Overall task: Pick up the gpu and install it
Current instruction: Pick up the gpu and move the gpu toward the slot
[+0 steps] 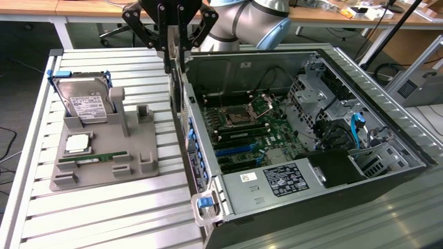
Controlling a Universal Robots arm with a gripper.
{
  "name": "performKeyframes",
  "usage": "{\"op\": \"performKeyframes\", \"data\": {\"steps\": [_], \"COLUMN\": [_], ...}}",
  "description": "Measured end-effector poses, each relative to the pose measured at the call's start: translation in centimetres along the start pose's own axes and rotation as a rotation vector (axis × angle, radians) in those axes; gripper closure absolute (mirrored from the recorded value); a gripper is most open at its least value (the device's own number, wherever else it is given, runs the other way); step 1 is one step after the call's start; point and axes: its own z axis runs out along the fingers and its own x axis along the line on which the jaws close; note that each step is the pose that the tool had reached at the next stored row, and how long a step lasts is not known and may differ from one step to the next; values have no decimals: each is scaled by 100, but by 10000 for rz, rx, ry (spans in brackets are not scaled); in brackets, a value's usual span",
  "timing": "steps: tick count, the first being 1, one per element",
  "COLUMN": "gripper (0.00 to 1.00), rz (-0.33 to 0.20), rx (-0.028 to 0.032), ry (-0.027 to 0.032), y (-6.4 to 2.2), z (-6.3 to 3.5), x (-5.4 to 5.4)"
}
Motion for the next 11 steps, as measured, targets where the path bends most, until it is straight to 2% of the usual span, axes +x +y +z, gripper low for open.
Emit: {"op": "performKeyframes", "data": {"steps": [1, 2, 3, 4, 10, 11], "gripper": [73, 73, 73, 73, 73, 73], "rz": [10, 16, 18, 19, 20, 19], "rx": [-369, -577, -677, -720, -722, -736], "ry": [29, 46, 53, 57, 57, 58], "y": [-3, -5, -7, -8, -9, -10], "z": [0, 0, 1, 1, 1, 3], "x": [0, 0, -1, -1, -1, -6]}}
